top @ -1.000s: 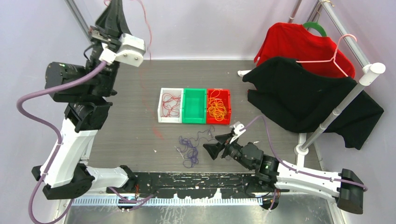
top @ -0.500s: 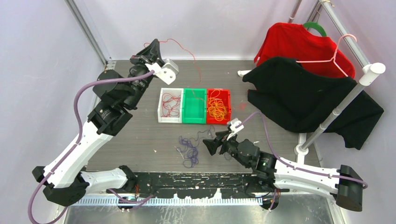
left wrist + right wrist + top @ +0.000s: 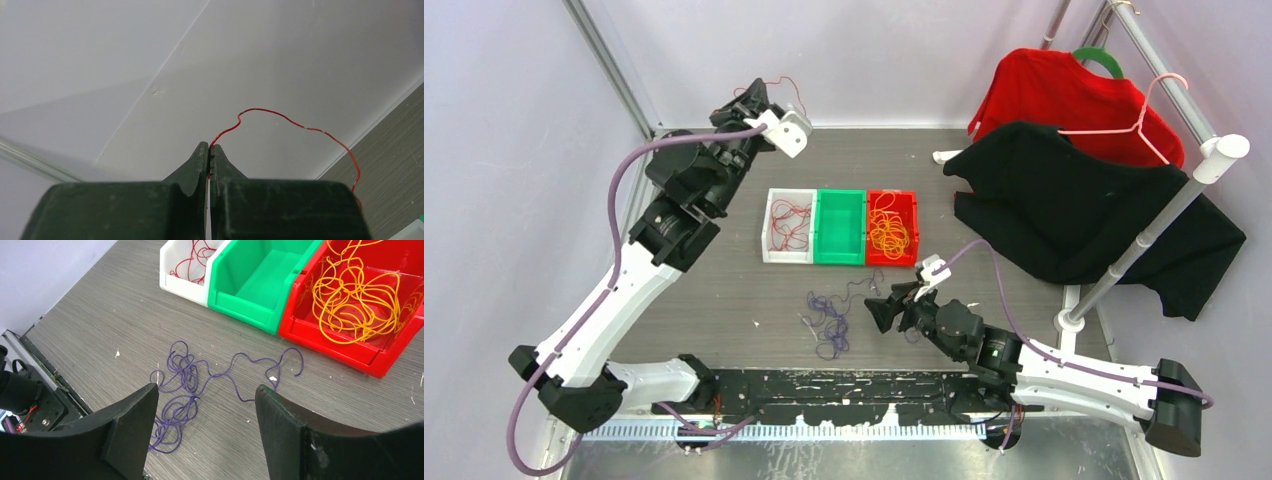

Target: Untangle the cables

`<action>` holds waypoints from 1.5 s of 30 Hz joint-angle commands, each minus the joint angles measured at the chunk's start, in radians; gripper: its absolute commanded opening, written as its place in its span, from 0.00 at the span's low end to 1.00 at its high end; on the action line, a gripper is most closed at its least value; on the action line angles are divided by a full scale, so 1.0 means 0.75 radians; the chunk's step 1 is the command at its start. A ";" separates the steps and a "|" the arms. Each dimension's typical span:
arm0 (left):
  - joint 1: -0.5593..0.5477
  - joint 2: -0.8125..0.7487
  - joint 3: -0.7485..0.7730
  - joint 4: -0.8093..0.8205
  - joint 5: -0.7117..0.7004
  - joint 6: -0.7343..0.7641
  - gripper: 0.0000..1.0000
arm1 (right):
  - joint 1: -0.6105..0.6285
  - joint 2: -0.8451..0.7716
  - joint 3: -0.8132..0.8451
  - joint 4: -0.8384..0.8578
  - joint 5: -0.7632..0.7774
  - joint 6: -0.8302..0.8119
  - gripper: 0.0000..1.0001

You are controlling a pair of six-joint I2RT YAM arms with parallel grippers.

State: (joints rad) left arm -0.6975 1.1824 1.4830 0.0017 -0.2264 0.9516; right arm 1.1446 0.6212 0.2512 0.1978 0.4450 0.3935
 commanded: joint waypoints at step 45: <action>0.321 0.439 -0.209 -0.342 0.209 -0.171 0.00 | 0.008 -0.083 0.058 -0.158 0.150 0.072 0.71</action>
State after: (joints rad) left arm -0.4580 1.4807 1.3159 -0.2630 -0.0551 0.7532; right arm 1.1446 0.5507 0.2527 0.0425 0.5201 0.4255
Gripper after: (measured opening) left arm 0.008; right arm 0.714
